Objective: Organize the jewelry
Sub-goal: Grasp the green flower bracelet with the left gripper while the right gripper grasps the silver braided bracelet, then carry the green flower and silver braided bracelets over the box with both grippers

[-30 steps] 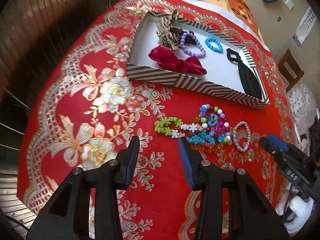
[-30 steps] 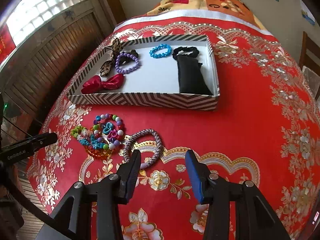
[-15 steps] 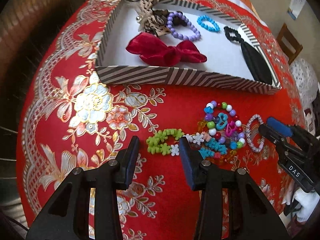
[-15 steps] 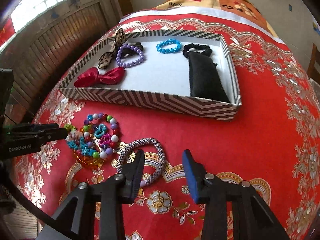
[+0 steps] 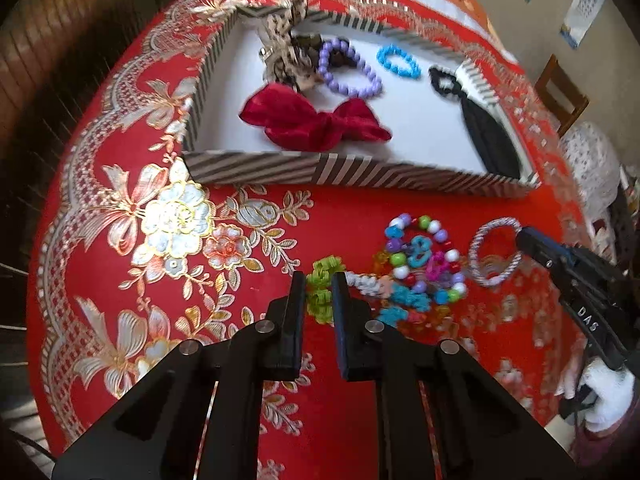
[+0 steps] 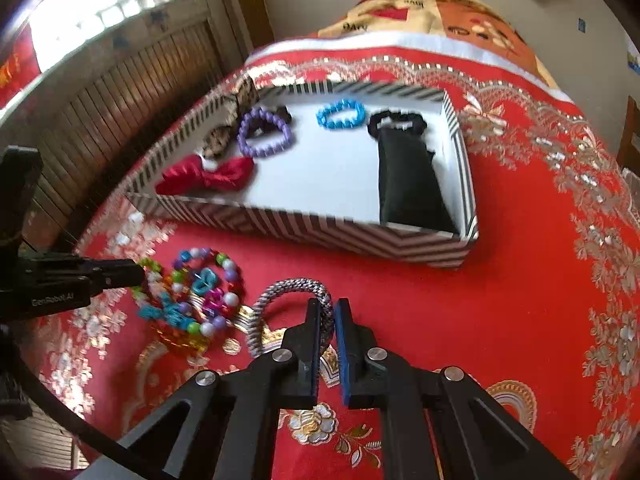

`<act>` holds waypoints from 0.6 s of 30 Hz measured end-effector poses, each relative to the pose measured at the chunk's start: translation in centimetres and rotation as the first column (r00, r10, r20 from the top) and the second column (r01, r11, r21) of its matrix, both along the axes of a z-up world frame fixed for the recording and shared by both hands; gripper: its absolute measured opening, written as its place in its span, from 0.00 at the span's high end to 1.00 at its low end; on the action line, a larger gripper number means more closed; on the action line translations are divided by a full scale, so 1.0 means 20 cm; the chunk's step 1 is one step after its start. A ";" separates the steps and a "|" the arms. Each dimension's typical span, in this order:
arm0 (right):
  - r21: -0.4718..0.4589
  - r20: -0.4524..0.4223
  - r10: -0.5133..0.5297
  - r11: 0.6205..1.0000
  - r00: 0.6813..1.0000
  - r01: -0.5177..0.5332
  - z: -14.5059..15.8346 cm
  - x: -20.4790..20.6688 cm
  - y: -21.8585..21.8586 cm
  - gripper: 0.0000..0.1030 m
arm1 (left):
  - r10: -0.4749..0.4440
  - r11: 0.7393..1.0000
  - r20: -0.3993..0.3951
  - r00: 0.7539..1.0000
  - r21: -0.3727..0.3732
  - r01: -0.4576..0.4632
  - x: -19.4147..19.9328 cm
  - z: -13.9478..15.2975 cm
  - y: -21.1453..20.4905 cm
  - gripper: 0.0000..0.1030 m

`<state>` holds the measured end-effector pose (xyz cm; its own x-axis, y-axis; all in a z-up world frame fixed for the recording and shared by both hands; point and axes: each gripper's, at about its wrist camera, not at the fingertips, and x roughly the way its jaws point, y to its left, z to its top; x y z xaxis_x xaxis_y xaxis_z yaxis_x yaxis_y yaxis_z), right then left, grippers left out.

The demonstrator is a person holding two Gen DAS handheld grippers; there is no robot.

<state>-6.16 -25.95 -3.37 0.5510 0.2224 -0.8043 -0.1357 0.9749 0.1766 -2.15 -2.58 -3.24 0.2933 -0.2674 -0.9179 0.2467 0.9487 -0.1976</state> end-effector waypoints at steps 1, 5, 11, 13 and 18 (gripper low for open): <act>0.010 0.012 0.004 1.000 1.000 -0.004 0.03 -0.01 -0.01 0.94 | 0.007 1.000 0.008 1.000 -0.013 -0.007 -0.01 0.04 0.01 0.89; 0.028 0.050 0.013 1.000 0.999 -0.015 0.13 -0.05 -0.02 0.95 | 0.015 0.999 0.054 0.998 -0.039 -0.013 -0.04 0.17 0.02 0.89; 0.049 0.103 0.011 0.999 0.995 -0.016 0.26 -0.10 -0.06 0.95 | 0.004 0.998 0.138 0.990 -0.056 0.004 -0.07 0.40 -0.03 0.89; 0.053 0.106 0.011 0.998 0.994 -0.017 0.27 -0.10 -0.07 0.95 | 0.002 0.998 0.161 0.987 -0.057 0.008 -0.06 0.45 -0.05 0.89; 0.031 -0.016 0.007 1.000 1.000 -0.007 0.13 -0.03 -0.09 0.85 | -0.005 0.999 0.199 0.980 -0.045 0.014 -0.05 0.54 -0.07 0.89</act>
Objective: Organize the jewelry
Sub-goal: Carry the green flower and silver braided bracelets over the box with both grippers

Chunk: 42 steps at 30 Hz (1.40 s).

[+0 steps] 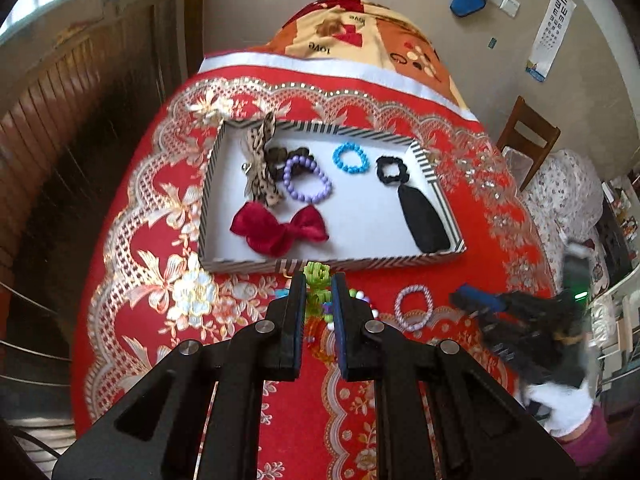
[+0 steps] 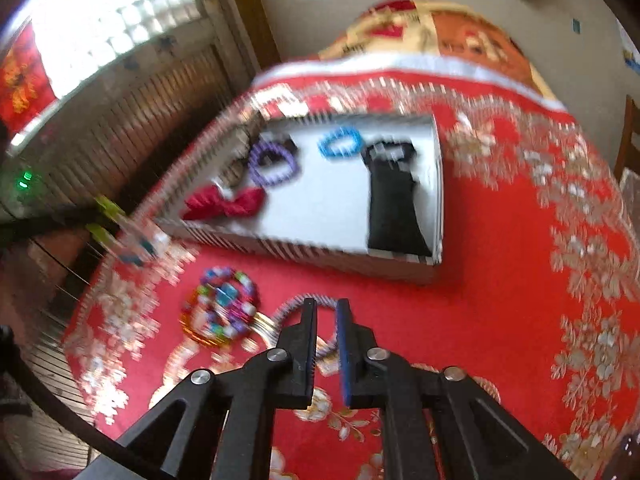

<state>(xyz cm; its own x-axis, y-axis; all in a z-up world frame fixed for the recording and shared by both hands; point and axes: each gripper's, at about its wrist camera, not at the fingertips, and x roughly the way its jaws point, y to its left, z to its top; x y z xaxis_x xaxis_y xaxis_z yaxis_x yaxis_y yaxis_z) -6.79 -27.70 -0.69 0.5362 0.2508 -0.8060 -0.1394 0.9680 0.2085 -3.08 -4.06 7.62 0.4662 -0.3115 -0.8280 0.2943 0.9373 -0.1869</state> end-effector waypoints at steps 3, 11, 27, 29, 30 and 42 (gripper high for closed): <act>-0.009 -0.043 0.005 1.000 0.999 -0.005 -0.10 0.03 0.00 0.68 | -0.007 1.000 0.010 1.000 -0.002 0.007 0.00 0.03 -0.02 0.89; -0.067 -0.041 0.038 0.997 0.998 -0.041 -0.22 0.09 0.03 0.94 | -0.049 0.999 0.026 0.998 0.003 0.049 0.04 0.06 -0.11 0.89; 0.068 0.085 -0.046 0.997 0.995 0.040 0.18 0.06 -0.12 0.94 | -0.117 0.993 0.051 0.992 0.017 0.116 0.25 0.11 -0.31 0.89; 0.057 0.090 -0.047 0.997 0.995 0.042 0.20 0.09 -0.11 0.94 | -0.131 0.991 0.052 0.990 0.031 0.130 0.30 0.10 -0.35 0.89; 0.055 0.091 -0.048 0.998 0.995 0.043 0.20 0.10 -0.11 0.94 | -0.135 0.990 0.052 0.989 0.034 0.134 0.31 0.09 -0.37 0.89; 0.052 0.051 -0.062 0.997 0.997 0.059 0.15 0.33 -0.05 0.94 | -0.214 0.975 -0.001 0.977 0.066 0.214 0.57 -0.08 -0.58 0.89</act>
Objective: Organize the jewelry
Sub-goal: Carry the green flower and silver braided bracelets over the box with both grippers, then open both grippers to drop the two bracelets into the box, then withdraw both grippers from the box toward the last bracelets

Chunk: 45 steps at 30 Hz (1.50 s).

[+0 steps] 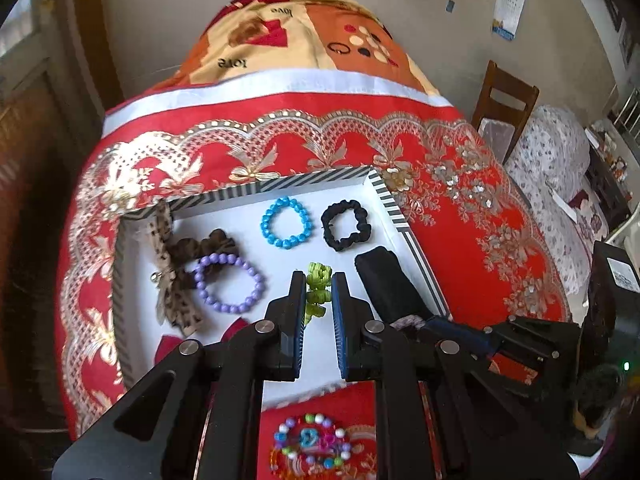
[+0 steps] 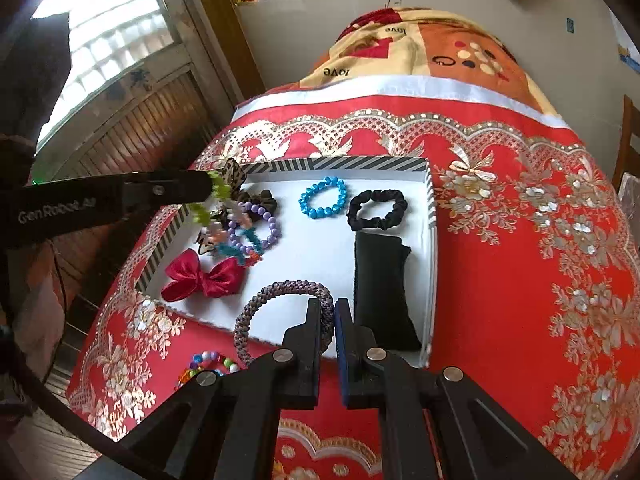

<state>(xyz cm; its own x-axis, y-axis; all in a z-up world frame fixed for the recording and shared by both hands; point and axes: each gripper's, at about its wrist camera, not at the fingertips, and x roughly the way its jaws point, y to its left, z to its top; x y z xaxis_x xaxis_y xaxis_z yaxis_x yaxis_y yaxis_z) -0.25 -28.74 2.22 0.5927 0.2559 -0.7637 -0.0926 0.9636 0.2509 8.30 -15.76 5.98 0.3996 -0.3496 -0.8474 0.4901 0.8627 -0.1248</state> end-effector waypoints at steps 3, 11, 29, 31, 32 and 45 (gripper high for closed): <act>0.002 -0.017 0.001 1.000 1.000 -0.001 -0.03 0.06 0.02 0.94 | -0.008 1.000 -0.019 1.000 0.003 0.008 0.07 -0.05 -0.04 0.89; -0.005 -0.079 0.005 1.000 0.997 -0.005 -0.14 0.22 0.07 0.94 | 0.023 0.999 -0.072 0.997 0.040 -0.021 0.26 -0.25 -0.03 0.89; -0.055 -0.175 0.030 0.998 0.984 -0.040 -0.32 0.42 0.14 0.81 | 0.122 0.992 -0.135 0.983 0.042 -0.117 0.37 -0.44 0.14 0.65; -0.036 -0.165 0.031 0.999 0.986 -0.037 -0.29 0.41 0.14 0.79 | 0.124 0.992 -0.126 0.984 0.044 -0.120 0.35 -0.43 0.15 0.65; -0.032 -0.161 0.030 0.999 0.986 -0.035 -0.28 0.40 0.13 0.79 | 0.127 0.991 -0.123 0.984 0.047 -0.122 0.34 -0.42 0.15 0.65; -0.009 -0.091 -0.018 1.000 0.996 0.018 -0.12 0.15 0.12 0.73 | 0.158 0.984 -0.009 0.987 0.083 -0.156 0.06 -0.25 0.22 0.65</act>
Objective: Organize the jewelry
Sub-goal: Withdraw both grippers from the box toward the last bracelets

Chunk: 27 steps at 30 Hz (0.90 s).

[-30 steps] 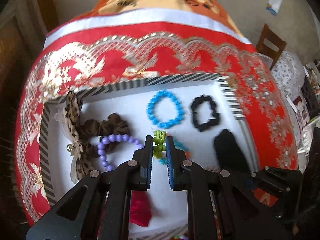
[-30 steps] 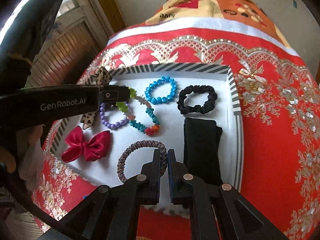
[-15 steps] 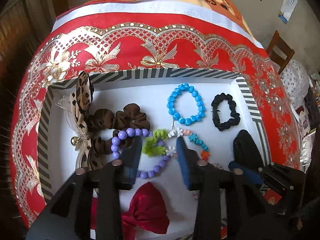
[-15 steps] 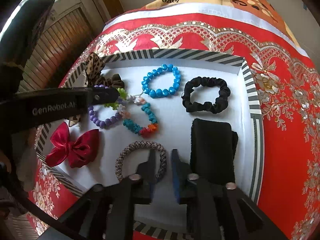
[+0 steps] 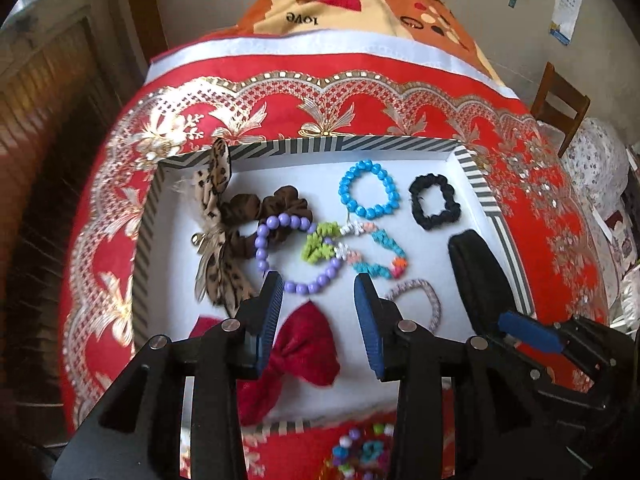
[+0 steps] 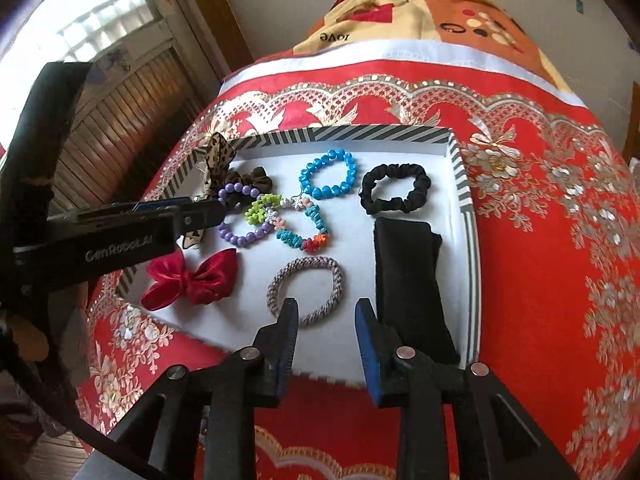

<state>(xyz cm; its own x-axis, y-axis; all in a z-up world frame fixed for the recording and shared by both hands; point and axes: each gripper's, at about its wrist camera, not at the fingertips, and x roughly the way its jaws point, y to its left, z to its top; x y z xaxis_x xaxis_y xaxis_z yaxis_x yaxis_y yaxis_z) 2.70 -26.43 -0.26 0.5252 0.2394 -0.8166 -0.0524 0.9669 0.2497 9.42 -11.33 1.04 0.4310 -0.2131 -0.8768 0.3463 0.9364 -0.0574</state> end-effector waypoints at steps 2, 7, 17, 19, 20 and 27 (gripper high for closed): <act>0.003 0.008 -0.001 1.000 1.000 0.001 0.02 -0.04 0.00 0.73 | 0.003 1.000 0.018 1.000 0.006 -0.003 -0.05 0.02 0.01 0.65; -0.005 0.028 0.005 1.000 1.000 -0.005 0.05 -0.13 0.03 0.72 | 0.021 1.000 0.042 0.999 0.016 -0.022 -0.18 0.06 0.03 0.65; -0.012 0.069 0.029 1.000 0.997 -0.028 0.14 -0.33 0.06 0.70 | 0.051 0.998 0.065 0.997 0.016 -0.053 -0.44 0.10 0.06 0.65; -0.018 0.075 0.037 0.999 0.996 -0.035 0.15 -0.36 0.07 0.69 | 0.058 0.998 0.068 0.996 0.015 -0.059 -0.49 0.11 0.06 0.65; -0.018 0.077 0.040 0.999 0.996 -0.039 0.15 -0.38 0.08 0.69 | 0.060 0.998 0.069 0.996 0.014 -0.061 -0.50 0.11 0.07 0.65; -0.021 0.074 0.064 0.998 0.995 -0.062 0.14 -0.46 0.10 0.68 | 0.085 0.996 0.063 0.994 0.012 -0.086 -0.60 0.11 0.11 0.65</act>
